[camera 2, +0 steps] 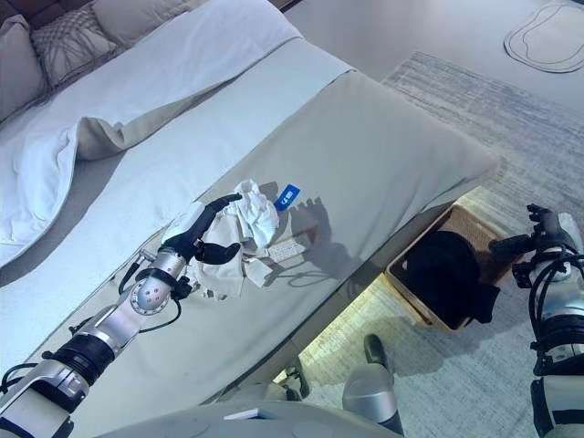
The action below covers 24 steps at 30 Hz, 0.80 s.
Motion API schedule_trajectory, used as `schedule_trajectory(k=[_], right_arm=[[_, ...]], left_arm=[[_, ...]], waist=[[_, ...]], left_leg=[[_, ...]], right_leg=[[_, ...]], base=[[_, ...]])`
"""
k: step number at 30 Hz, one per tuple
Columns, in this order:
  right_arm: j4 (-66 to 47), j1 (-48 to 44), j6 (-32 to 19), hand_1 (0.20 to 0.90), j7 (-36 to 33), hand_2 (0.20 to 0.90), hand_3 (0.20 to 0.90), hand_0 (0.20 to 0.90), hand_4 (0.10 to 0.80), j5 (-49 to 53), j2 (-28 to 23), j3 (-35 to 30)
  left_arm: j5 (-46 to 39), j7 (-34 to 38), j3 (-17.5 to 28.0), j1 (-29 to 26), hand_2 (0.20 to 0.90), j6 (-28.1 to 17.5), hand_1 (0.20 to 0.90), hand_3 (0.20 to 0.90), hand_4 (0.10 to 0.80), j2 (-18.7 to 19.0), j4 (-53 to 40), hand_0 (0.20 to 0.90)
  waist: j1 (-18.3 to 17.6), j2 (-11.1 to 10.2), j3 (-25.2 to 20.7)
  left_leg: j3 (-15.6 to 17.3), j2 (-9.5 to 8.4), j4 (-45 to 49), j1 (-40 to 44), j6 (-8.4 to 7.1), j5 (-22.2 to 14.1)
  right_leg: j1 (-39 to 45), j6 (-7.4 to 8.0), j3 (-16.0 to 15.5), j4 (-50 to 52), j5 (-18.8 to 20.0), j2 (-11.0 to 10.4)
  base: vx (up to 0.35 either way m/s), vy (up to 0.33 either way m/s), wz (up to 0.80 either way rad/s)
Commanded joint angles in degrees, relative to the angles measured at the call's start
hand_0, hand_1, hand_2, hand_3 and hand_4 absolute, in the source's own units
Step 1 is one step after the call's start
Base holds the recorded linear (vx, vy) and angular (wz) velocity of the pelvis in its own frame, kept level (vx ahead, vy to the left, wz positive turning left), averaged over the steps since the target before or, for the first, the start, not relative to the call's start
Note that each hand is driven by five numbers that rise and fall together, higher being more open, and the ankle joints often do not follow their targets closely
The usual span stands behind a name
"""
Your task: Pick up the clothes from the bed and place them into the basket
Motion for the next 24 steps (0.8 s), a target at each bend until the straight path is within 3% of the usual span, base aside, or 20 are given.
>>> schedule_trajectory(k=[1,6,11,14,19,24], right_arm=[[-5.9,-7.9,-9.3,0.9,-1.4,0.9,0.9,0.9,0.8,4.4,-1.8,1.0],[-6.3,-10.5,-12.5,0.9,-0.5,0.9,0.9,0.9,0.8,4.8,-0.9,3.4],[-6.4,-15.2,-16.2,0.9,6.1,0.9,0.9,0.9,0.8,3.1,-0.1,8.0],[-7.8,-16.7,-15.7,0.9,7.6,0.9,0.9,0.9,0.8,0.4,0.2,11.1],[-9.6,-20.0,-16.8,0.9,4.6,0.9,0.9,0.9,0.8,-10.2,0.3,16.7],[-13.1,-23.7,-15.1,0.9,-0.4,0.9,0.9,0.9,0.8,-18.9,0.0,21.5]], left_arm=[[-0.3,4.9,5.6,-3.6,0.9,-4.0,0.9,0.9,0.8,0.6,-3.1,0.9],[0.1,6.2,5.8,-3.8,0.9,-6.4,0.9,0.9,0.8,0.0,-2.0,0.9],[1.5,7.7,6.9,-2.2,0.9,-9.0,0.9,0.9,0.8,0.0,-0.8,0.9],[1.5,8.4,8.4,-1.2,0.9,-9.7,0.9,0.9,0.8,0.2,0.3,0.9],[2.1,10.3,11.1,1.2,0.9,-11.9,0.9,0.9,0.8,0.1,0.6,0.9],[3.4,13.8,12.7,1.3,0.9,-15.0,0.9,0.9,0.8,0.4,-0.2,0.9]], waist=[[2.7,-2.8,-4.4],[5.0,-4.2,-4.3],[7.8,-5.3,-3.6],[9.2,-5.8,-2.9],[12.1,-6.0,-0.6],[15.5,-6.0,5.2]], left_leg=[[-1.4,-0.79,4.7,4.6,-1.07,-9.3],[-3.6,-0.85,4.8,4.2,-1.28,-8.9],[-6.2,-1.1,5.3,3.0,-1.67,-8.5],[-7.8,-1.28,5.8,2.0,-1.75,-8.2],[-11.1,-1.76,8.1,-0.8,-1.67,-7.7],[-15.1,-2.94,13.6,-5.8,-1.46,-7.9]], right_leg=[[-3.2,-1.48,-3.2,5.3,-1.2,1.9],[-2.3,-1.8,-4.9,5.3,-1.6,1.6],[-1.9,-2.3,-6.7,5.1,-1.9,1.3],[-2.0,-2.67,-7.7,5.5,-2.3,1.2],[-3.5,-4.08,-10.3,10.0,-4.9,1.1],[-6.9,-5.66,-13.7,16.7,-7.3,0.2]], base=[[0.001,0.003,0.17],[-0.005,-0.019,0.2],[-0.001,-0.016,0.23],[0.011,-0.018,0.23],[-0.018,0.003,0.35],[-0.091,-0.006,0.45]])
